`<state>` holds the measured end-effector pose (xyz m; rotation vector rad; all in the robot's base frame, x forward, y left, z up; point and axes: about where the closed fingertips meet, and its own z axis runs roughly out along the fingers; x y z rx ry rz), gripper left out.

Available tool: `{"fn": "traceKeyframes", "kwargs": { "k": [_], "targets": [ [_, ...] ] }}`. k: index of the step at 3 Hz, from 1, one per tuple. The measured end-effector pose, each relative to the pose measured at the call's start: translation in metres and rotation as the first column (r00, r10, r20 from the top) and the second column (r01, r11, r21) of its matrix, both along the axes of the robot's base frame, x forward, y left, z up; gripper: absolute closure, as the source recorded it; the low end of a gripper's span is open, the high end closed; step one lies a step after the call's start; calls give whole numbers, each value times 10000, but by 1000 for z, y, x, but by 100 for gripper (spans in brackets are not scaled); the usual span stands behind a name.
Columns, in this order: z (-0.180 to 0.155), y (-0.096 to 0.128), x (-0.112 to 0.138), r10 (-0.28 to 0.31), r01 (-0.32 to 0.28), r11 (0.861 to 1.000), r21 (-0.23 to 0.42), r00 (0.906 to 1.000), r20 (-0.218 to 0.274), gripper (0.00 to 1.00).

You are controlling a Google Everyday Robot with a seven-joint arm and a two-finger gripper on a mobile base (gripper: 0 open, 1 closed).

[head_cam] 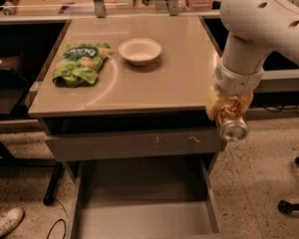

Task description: Place orange can into middle drawer

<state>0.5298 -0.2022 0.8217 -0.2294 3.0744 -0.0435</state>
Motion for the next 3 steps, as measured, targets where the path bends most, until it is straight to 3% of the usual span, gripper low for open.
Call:
{"fn": "traceKeyframes", "kwargs": {
  "k": [1,2,3],
  "targets": [
    [-23,23,-49,292,-251,9981,559,9968,-746,100],
    [-23,24,-49,292,-250,9981,560,9968,-747,100],
    [-58,34,-65,196,-69,9957,923,9902,-1382,100]
  ]
}}
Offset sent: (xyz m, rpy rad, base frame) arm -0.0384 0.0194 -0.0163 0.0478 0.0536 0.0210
